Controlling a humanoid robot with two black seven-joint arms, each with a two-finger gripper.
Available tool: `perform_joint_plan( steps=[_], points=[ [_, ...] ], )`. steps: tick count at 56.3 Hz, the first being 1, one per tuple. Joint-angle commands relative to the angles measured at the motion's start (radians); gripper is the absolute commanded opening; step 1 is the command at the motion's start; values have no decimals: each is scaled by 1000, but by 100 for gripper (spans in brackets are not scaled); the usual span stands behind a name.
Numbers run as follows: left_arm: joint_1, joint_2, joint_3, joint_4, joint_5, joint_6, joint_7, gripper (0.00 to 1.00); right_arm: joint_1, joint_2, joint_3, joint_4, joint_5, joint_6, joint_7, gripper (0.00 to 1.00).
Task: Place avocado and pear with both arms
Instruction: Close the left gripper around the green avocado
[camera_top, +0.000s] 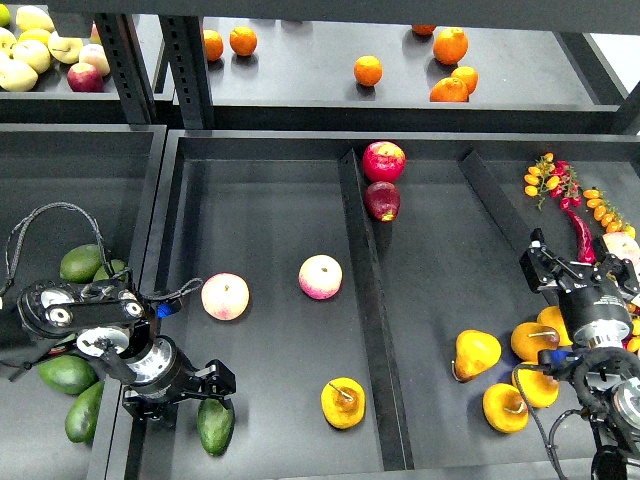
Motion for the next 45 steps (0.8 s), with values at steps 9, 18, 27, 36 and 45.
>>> perform_joint_plan(
  steps=[9, 18, 27, 36, 45],
  points=[
    [22, -16, -17, 36, -2, 0, 0, 98, -1, 1, 1, -2, 0, 0, 0, 100],
    [28, -19, -22, 41, -2, 0, 0, 94, -1, 1, 1, -2, 0, 0, 0, 100],
    [39, -36, -37, 52, -2, 0, 0, 89, -1, 1, 3, -2, 0, 2, 0, 100],
    [41, -45, -37, 56, -5, 0, 0, 86, -1, 1, 3, -2, 0, 3, 0, 100],
    [42, -59, -40, 79, -8, 0, 0, 80, -1, 3, 4, 0, 0, 3, 0, 100]
  ],
)
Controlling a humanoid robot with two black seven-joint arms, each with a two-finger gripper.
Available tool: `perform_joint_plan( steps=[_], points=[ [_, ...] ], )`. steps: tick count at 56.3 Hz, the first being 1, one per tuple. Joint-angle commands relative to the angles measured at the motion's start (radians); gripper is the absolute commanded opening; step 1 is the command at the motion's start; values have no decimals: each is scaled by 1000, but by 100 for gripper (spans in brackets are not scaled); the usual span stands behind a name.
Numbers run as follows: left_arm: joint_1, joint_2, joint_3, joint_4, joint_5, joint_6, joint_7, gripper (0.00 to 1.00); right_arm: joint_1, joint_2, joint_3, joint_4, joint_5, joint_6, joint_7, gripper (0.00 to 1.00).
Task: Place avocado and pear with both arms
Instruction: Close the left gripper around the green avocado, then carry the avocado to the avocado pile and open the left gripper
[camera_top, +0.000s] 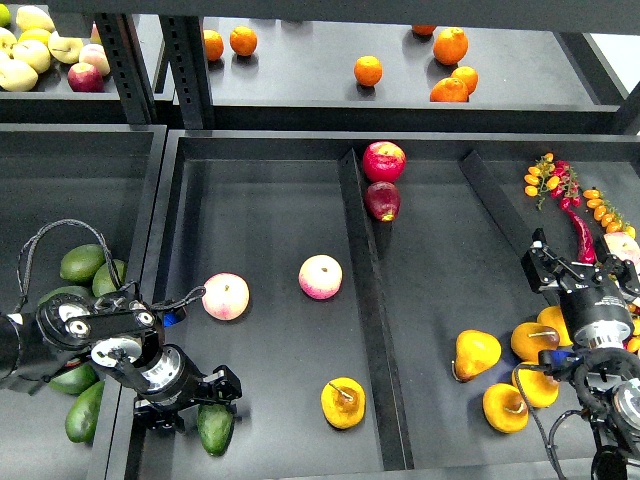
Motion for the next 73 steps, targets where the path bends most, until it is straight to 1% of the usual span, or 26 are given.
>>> perform_joint_plan(
  steps=[1, 8, 18, 27, 31, 32, 33, 35, 38, 43, 56, 67, 73],
  points=[
    [1, -7, -2, 13, -1, 0, 0, 79, 0, 1, 0, 2, 0, 0, 0, 100],
    [1, -10, -4, 13, -2, 0, 0, 72, 0, 1, 0, 2, 0, 0, 0, 100],
    [1, -10, -4, 13, -2, 0, 0, 69, 0, 2, 2, 0, 0, 0, 0, 100],
    [2, -10, -4, 13, -4, 0, 0, 59, 0, 7, 2, 0, 0, 2, 0, 100],
    [4, -10, -13, 14, -7, 0, 0, 48, 0, 7, 0, 0, 0, 0, 0, 100],
    [4, -8, -19, 16, -12, 0, 0, 44, 0, 7, 2, 0, 0, 0, 0, 100],
    [4, -8, -20, 17, -13, 0, 0, 41, 0, 7, 0, 0, 0, 0, 0, 100],
    [5, -7, -33, 26, -28, 0, 0, 31, 0, 7, 2, 0, 0, 0, 0, 100],
    [5, -5, -42, 40, -53, 0, 0, 23, 0, 7, 2, 0, 0, 2, 0, 100],
    [4, -4, -43, 56, -62, 0, 0, 20, 0, 7, 2, 0, 0, 0, 0, 100],
    [-15, 3, -48, 54, -68, 0, 0, 20, 0, 7, 2, 0, 0, 2, 0, 100],
    [-121, 42, -94, 60, -76, 0, 0, 22, 0, 13, 0, 0, 0, 2, 0, 100],
    [-190, 69, -102, 86, -97, 0, 0, 23, 0, 21, 0, 0, 0, 2, 1, 100]
  ],
)
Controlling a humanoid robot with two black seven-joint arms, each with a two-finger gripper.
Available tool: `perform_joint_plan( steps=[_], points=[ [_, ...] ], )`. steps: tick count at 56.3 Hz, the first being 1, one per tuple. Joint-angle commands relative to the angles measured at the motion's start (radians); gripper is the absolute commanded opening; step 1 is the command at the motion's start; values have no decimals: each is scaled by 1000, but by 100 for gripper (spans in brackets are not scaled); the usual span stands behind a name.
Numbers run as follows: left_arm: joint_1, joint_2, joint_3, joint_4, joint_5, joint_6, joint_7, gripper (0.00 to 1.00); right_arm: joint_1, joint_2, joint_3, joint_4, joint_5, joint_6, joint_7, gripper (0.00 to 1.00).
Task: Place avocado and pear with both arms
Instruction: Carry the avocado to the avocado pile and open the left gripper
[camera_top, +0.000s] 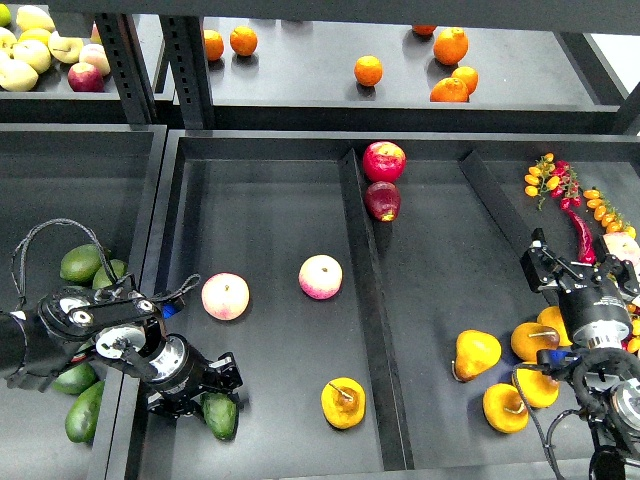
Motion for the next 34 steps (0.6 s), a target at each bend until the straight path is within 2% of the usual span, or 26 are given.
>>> perform_joint_plan(
  steps=[1, 16, 24, 34],
  points=[
    [-76, 34, -10, 30, -28, 0, 0, 23, 0, 7, -1, 2, 0, 1, 1, 100],
    [-119, 155, -15, 189, -58, 0, 0, 23, 0, 9, -2, 2, -2, -1, 1, 100],
    [-92, 253, -24, 201, -59, 0, 0, 24, -1, 9, -10, 2, -2, -1, 1, 100],
    [-49, 275, -24, 203, -50, 0, 0, 24, -1, 6, -15, 2, -2, -1, 1, 100]
  ],
)
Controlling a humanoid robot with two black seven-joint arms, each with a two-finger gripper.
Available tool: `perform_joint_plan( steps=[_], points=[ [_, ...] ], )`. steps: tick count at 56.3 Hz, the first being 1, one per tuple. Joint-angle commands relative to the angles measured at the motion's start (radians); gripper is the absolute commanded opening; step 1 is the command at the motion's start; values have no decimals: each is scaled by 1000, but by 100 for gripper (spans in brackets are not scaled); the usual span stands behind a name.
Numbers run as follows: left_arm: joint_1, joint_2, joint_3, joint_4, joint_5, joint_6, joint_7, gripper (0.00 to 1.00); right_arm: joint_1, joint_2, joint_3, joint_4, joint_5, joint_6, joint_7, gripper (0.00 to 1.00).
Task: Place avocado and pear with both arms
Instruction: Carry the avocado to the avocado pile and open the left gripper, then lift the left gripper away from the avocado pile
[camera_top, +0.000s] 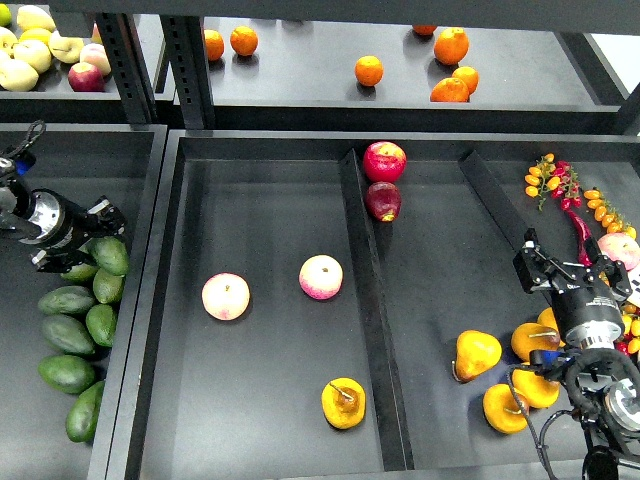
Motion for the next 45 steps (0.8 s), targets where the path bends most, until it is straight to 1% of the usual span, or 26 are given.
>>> perform_joint_plan(
  steps=[1, 17, 34, 45],
  points=[
    [28, 16, 0, 0, 10, 0, 0, 24, 0, -3, -2, 0, 0, -1, -2, 100],
    [77, 42, 0, 3, 14, 0, 0, 25, -2, -12, -5, 7, 0, -1, 0, 100],
    [126, 29, -12, 29, 14, 0, 0, 27, -3, -8, -5, 9, -23, -2, 0, 100],
    [144, 14, -20, 32, 14, 0, 0, 32, -5, -3, -5, 9, -25, -2, -2, 100]
  ],
)
